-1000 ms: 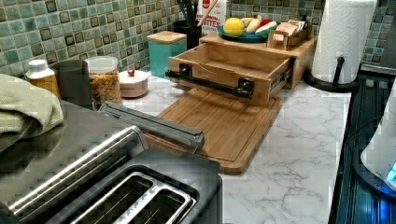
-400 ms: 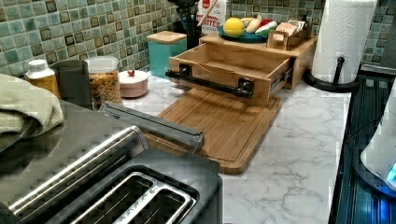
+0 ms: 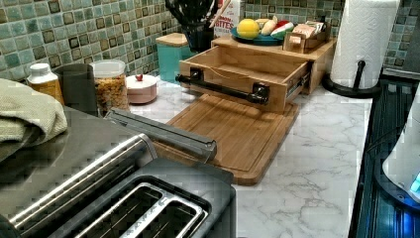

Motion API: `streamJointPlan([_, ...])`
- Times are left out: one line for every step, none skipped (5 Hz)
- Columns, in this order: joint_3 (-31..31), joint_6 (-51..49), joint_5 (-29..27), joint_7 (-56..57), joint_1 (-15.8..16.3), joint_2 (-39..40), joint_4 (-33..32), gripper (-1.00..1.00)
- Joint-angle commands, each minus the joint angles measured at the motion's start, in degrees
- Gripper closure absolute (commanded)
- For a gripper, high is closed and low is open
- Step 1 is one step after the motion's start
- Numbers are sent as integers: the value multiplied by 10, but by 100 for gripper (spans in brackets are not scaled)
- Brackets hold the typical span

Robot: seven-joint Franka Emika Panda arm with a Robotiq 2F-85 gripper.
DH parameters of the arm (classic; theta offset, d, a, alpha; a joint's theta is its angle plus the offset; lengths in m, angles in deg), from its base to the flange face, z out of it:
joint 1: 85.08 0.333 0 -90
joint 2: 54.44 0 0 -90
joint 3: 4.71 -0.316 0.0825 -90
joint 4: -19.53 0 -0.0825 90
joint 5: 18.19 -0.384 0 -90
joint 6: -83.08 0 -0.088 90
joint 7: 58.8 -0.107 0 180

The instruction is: Close the drawer.

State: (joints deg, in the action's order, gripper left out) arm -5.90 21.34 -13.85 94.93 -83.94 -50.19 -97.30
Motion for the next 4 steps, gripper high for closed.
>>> streamJointPlan([-22, 99, 25, 34, 27, -17, -120, 100])
streamJointPlan([-23, 147, 60, 19, 29, -7, -152, 100])
streamJointPlan([-19, 177, 91, 27, 12, 1, -169, 100])
streamJointPlan([-1, 202, 111, 41, -1, 22, -161, 100])
